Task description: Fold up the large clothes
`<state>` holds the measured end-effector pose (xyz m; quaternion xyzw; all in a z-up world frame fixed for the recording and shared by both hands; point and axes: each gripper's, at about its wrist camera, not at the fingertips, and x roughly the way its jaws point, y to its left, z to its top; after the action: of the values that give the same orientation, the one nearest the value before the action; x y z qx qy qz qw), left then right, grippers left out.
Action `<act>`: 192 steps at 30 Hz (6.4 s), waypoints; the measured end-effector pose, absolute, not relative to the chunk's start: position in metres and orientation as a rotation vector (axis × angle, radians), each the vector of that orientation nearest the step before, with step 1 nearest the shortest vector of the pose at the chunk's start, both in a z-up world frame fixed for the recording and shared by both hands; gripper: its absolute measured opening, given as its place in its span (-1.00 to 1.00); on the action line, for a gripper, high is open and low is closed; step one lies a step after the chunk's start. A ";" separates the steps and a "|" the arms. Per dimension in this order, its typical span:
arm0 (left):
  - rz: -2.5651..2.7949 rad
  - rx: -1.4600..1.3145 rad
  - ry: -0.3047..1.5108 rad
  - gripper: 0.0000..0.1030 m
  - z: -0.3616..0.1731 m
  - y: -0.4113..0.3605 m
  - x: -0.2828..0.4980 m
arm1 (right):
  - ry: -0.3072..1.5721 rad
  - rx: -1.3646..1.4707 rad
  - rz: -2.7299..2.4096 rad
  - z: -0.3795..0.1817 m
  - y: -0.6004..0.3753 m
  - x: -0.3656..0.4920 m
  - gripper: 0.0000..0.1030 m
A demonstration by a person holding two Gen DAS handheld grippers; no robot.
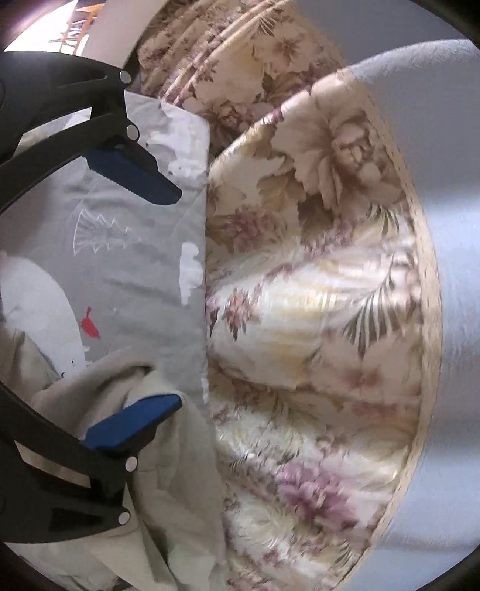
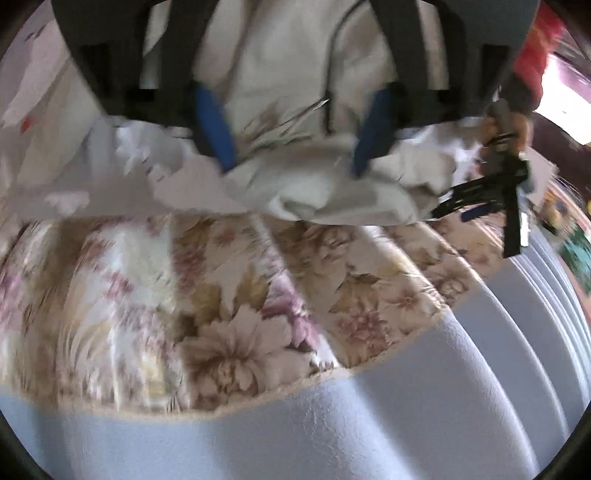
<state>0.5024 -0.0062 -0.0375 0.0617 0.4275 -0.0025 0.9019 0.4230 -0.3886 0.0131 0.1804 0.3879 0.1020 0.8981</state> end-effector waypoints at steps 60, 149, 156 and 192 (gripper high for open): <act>0.250 -0.443 1.010 0.61 -0.126 0.281 0.298 | 0.681 0.194 -0.237 -0.003 -0.401 0.186 0.63; 0.172 0.186 0.938 0.94 -0.095 0.050 0.304 | 0.962 0.267 0.159 -0.043 -0.328 0.312 0.50; 0.015 0.099 0.939 0.94 -0.098 0.066 0.299 | 1.045 0.357 0.182 -0.097 -0.260 0.378 0.22; 0.093 0.083 0.907 -1.00 -0.054 0.112 0.316 | 0.904 0.109 0.256 -0.047 -0.202 0.347 -0.85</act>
<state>0.3160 0.1117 -0.0544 0.0402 0.4379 0.0450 0.8970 0.3470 -0.2015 -0.0467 0.0526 0.4351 0.1232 0.8903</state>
